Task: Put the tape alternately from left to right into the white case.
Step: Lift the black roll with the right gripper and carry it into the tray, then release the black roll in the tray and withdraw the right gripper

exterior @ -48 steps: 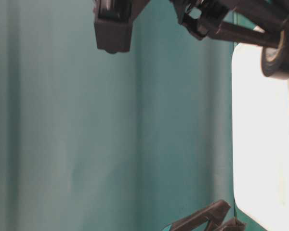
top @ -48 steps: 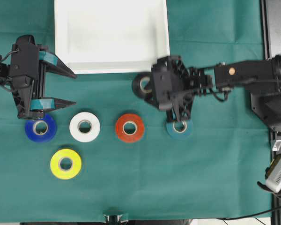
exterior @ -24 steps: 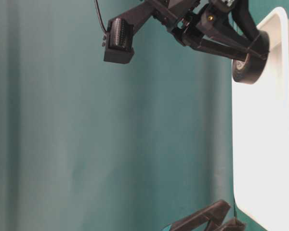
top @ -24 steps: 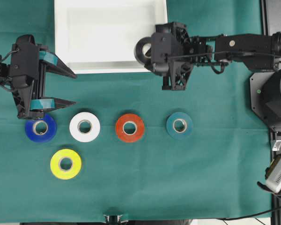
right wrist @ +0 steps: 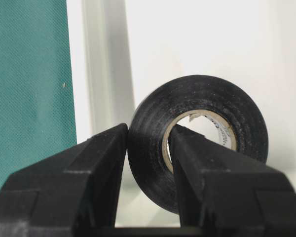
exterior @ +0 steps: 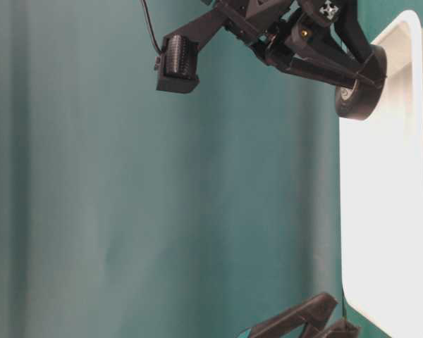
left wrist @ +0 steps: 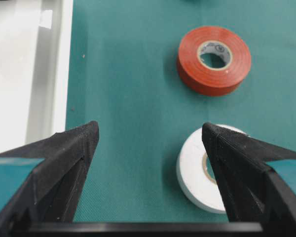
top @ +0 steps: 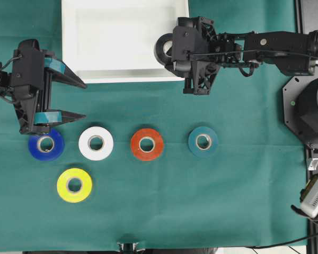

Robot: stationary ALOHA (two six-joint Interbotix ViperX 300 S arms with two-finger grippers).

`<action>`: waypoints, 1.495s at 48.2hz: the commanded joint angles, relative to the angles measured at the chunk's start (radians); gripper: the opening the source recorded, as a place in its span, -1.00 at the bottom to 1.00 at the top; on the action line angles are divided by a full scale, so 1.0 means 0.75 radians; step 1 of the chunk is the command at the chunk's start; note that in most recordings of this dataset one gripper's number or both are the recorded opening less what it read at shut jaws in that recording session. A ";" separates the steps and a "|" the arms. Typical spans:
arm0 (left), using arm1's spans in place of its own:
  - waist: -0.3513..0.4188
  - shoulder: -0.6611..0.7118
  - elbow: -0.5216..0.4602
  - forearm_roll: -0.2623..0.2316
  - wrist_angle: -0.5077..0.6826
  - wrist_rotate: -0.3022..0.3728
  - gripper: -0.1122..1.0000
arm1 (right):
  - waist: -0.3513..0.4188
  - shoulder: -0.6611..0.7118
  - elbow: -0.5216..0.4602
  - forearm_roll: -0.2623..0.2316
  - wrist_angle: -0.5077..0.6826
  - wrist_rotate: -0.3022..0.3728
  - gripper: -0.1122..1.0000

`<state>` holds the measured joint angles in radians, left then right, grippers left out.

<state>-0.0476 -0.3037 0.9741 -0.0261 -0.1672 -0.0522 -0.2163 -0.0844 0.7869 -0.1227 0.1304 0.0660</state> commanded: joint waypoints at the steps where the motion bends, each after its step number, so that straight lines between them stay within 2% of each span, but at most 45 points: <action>1: 0.002 -0.010 -0.020 -0.002 -0.004 -0.002 0.82 | -0.006 -0.010 -0.025 -0.004 -0.012 -0.002 -0.77; 14: 0.002 -0.012 -0.022 -0.004 -0.006 0.000 0.82 | -0.004 -0.008 -0.025 -0.004 -0.020 -0.002 -0.76; 16: 0.002 -0.010 -0.025 -0.004 -0.004 -0.002 0.82 | -0.006 -0.008 -0.025 -0.004 -0.020 -0.002 -0.71; 20: 0.002 -0.010 -0.022 -0.004 -0.004 -0.002 0.82 | -0.004 -0.006 -0.022 -0.004 -0.022 -0.002 -0.43; 29: 0.002 -0.012 -0.020 -0.002 -0.004 -0.002 0.82 | -0.004 -0.006 -0.020 -0.004 -0.020 -0.002 0.57; 31: 0.002 -0.012 -0.020 -0.004 -0.004 -0.002 0.82 | -0.004 -0.006 -0.020 -0.004 -0.022 -0.002 0.70; 56: 0.002 -0.014 -0.020 -0.002 -0.004 -0.002 0.82 | -0.002 -0.008 -0.018 -0.004 -0.014 -0.002 0.70; 72: 0.002 -0.016 -0.018 -0.002 0.000 -0.002 0.82 | 0.072 -0.045 0.000 -0.004 -0.014 -0.002 0.70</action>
<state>-0.0476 -0.3037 0.9741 -0.0276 -0.1657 -0.0522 -0.1810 -0.0844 0.7900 -0.1243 0.1243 0.0644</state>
